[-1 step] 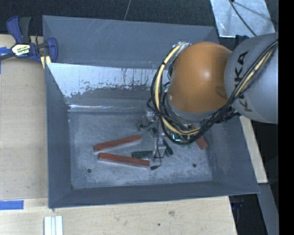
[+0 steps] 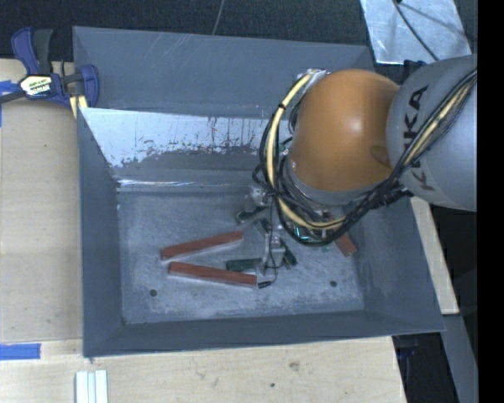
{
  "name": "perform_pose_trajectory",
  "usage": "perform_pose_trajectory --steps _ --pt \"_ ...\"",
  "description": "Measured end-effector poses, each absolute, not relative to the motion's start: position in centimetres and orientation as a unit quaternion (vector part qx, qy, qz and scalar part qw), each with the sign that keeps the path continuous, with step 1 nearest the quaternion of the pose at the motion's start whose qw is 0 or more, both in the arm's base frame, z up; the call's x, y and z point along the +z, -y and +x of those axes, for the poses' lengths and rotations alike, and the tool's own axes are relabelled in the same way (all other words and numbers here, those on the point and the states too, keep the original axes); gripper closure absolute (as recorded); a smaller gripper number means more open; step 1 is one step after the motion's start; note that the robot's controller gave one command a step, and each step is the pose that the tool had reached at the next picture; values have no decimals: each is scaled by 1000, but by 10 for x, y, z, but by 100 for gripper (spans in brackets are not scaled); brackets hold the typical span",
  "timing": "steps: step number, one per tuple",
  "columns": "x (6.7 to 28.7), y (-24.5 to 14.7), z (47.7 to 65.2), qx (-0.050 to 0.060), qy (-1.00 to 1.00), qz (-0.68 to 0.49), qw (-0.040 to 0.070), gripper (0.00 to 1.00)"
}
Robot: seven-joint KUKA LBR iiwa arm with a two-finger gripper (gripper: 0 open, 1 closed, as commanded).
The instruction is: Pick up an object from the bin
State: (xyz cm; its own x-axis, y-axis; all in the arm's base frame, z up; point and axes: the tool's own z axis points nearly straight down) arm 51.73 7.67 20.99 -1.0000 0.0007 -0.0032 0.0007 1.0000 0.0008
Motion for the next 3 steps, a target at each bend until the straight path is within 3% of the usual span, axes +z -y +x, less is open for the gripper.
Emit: perform_pose_trajectory --steps 2,3 --pt "202 -78 525 1 -1000 7 5 0" --pt "179 -94 542 -1 -999 -49 -2 0"
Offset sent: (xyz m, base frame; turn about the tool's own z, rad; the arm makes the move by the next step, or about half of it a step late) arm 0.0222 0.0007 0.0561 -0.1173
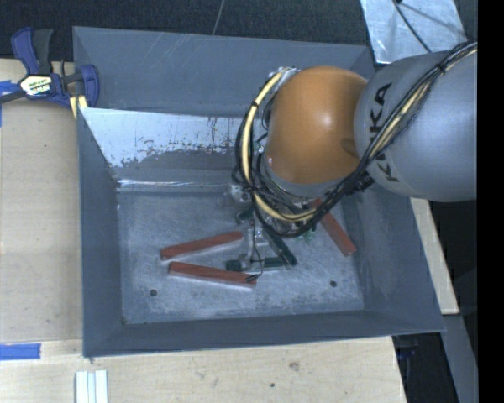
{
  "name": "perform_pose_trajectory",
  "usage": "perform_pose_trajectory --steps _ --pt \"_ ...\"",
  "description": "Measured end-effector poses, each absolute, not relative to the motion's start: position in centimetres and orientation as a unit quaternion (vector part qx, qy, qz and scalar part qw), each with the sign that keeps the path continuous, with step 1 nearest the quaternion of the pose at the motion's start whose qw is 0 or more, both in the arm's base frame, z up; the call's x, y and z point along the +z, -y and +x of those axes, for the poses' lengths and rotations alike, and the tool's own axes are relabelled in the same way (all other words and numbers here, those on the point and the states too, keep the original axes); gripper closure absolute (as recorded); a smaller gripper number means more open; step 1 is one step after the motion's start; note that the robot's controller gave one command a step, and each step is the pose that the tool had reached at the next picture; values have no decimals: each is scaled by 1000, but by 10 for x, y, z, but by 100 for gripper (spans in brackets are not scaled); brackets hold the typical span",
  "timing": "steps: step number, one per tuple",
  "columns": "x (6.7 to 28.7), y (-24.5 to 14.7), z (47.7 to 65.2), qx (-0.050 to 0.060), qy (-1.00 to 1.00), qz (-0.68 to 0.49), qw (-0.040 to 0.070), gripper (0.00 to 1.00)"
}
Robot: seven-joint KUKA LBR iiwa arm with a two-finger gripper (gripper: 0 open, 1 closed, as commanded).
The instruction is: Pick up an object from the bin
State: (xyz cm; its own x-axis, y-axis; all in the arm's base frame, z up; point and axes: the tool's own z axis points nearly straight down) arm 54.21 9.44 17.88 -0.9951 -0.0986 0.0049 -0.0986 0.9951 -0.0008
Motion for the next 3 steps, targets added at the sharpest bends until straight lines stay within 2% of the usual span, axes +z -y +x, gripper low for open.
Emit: perform_pose_trajectory --steps 1,2,3 --pt "98 -84 506 0 997 80 -2 0" --pt "72 -94 571 0 997 76 -3 100" --pt "72 -94 571 0 997 76 -3 100"
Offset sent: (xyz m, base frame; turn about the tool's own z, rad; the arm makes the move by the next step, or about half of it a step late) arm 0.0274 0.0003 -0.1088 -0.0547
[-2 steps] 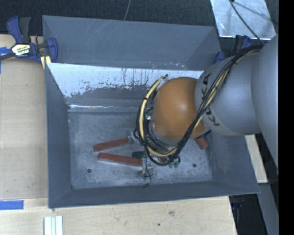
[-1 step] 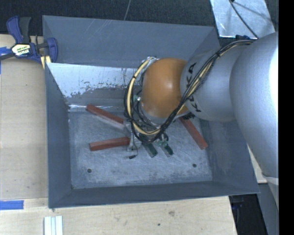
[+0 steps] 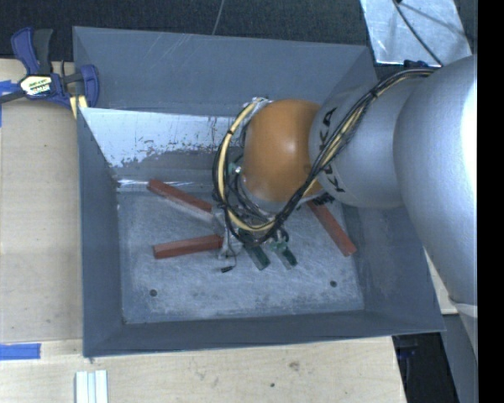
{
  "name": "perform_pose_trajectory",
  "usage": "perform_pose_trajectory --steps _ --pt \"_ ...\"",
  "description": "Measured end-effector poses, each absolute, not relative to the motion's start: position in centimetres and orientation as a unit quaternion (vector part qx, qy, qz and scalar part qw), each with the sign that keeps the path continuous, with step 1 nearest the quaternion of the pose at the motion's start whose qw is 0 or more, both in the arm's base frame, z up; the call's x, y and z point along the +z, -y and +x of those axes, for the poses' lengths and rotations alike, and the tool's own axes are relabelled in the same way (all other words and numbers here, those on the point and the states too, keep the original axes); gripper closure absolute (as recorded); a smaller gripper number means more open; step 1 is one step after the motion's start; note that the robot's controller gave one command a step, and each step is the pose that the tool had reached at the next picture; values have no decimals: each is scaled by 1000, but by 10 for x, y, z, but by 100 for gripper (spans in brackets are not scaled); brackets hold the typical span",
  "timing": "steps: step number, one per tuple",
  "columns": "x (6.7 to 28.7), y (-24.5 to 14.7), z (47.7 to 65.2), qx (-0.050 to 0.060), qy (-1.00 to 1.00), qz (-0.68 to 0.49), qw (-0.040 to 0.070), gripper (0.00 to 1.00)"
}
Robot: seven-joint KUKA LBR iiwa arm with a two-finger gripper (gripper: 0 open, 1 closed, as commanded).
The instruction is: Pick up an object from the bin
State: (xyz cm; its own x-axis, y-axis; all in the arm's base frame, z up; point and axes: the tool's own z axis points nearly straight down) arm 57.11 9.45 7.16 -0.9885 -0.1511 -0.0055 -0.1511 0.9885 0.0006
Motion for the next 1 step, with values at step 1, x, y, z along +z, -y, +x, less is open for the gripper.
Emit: perform_pose_trajectory --steps 1 --pt "237 -115 602 0 -996 -91 4 100"
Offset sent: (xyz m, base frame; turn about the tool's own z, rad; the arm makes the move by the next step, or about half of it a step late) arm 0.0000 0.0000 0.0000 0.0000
